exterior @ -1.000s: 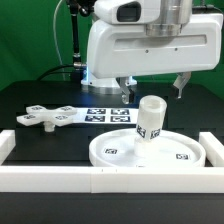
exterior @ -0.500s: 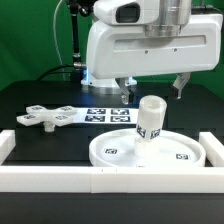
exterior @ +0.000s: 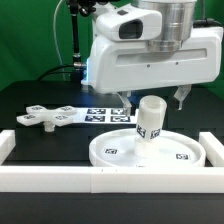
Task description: Assemble round table
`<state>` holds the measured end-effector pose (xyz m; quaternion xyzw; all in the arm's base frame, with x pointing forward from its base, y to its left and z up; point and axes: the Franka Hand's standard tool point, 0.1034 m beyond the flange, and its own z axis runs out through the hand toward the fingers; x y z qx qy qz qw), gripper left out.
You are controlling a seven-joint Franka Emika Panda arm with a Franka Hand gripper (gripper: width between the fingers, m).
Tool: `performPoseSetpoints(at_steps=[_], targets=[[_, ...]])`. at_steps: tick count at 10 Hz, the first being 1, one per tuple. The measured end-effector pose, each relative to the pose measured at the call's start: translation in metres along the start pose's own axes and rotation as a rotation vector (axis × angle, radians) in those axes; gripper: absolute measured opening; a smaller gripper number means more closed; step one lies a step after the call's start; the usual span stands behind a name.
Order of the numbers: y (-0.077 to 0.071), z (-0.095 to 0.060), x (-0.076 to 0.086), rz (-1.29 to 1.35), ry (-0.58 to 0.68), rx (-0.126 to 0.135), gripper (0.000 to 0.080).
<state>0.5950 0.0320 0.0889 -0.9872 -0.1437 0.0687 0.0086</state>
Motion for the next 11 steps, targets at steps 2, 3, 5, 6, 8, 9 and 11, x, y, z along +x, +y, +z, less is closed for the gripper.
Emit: performPoseSetpoints(at_steps=[2,3,5,6,8,9,11], targets=[[0.002,0.0,0.0,-0.016,0.001,0.0,0.056],[0.003,0.0,0.0,-0.026,0.001,0.0,0.0425],[0.002,-0.001,0.0,-0.027,0.003,0.0,0.0414],[0.002,-0.001,0.0,-0.027,0.003,0.0,0.0414],[0.006,-0.004,-0.001,-0.023,0.024,-0.004,0.0414],[0.009,-0.005,-0.005,0.003,0.05,0.005,0.0414],[0.011,-0.003,-0.016,0.046,0.104,0.016,0.0414]])
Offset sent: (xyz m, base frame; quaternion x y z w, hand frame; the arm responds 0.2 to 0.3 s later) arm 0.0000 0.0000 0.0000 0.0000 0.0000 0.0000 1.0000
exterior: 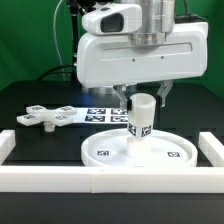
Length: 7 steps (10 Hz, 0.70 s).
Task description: Assemble round table
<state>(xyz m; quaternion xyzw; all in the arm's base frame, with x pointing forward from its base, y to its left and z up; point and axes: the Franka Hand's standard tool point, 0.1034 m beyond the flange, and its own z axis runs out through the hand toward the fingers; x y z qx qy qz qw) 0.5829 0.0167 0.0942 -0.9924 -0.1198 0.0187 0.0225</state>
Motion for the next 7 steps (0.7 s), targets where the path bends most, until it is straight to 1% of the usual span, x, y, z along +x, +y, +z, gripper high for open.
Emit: performPoseSetpoints(at_steps=[2,3,7], targets=[[-0.0009,0.0005,-0.0028,0.025,0.1,-0.012,0.0414],[-0.0015,0.0004,-0.003,0.028,0.129,-0.018,0.0414],[-0.0013,-0.0002,-0.0022,0.03,0.126,-0.017,0.0414]])
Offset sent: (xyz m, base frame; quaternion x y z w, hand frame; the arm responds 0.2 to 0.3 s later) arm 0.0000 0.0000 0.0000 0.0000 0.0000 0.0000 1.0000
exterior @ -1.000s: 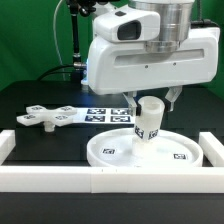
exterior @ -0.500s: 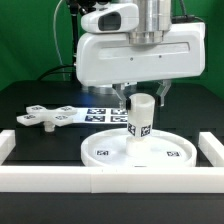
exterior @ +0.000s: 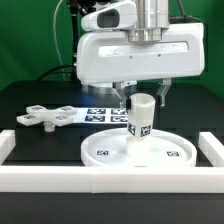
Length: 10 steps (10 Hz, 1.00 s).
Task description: Assemble round table
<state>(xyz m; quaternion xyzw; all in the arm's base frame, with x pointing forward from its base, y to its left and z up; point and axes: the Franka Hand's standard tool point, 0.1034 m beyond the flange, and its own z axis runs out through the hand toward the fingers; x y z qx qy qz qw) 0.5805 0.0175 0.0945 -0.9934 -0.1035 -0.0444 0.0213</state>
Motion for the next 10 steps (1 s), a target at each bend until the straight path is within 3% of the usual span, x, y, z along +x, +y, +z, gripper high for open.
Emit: performPoseSetpoints(at_steps=[3,6,10], targets=[[0.0044,-0.001,-0.0082,0.104,0.075,0.004,0.0414],[0.0048,-0.0006,-0.007,0.128,0.179,-0.021,0.0414],[0.0044,-0.0009,-0.0063,0.213,0.179,-0.01,0.0414]])
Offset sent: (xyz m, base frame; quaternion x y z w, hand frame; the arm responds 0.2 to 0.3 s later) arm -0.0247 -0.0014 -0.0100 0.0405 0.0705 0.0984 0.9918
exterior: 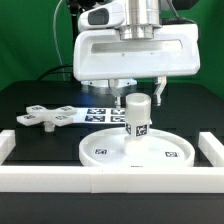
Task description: Assemble round table
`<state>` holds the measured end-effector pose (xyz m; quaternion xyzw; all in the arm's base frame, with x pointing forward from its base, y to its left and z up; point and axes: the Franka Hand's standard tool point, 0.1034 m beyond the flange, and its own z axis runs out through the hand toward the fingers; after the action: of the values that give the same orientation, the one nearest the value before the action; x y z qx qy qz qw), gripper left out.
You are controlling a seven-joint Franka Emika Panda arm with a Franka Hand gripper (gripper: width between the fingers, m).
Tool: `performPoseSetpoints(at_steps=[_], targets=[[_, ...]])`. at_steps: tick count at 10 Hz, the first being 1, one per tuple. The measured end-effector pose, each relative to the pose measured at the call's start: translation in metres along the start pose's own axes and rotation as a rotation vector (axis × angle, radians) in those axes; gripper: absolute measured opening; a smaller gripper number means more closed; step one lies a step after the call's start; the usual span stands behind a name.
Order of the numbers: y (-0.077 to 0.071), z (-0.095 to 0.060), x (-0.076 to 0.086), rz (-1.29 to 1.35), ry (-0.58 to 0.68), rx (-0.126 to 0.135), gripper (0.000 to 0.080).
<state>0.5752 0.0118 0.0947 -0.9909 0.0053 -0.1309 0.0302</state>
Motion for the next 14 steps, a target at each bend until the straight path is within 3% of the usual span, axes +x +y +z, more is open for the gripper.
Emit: performPoseSetpoints(at_steps=[7,14], targets=[[-0.01,0.001,-0.009,0.697,0.06,0.029,0.0414],[0.002,0.003,-0.019,1.259,0.028,0.048,0.0415]])
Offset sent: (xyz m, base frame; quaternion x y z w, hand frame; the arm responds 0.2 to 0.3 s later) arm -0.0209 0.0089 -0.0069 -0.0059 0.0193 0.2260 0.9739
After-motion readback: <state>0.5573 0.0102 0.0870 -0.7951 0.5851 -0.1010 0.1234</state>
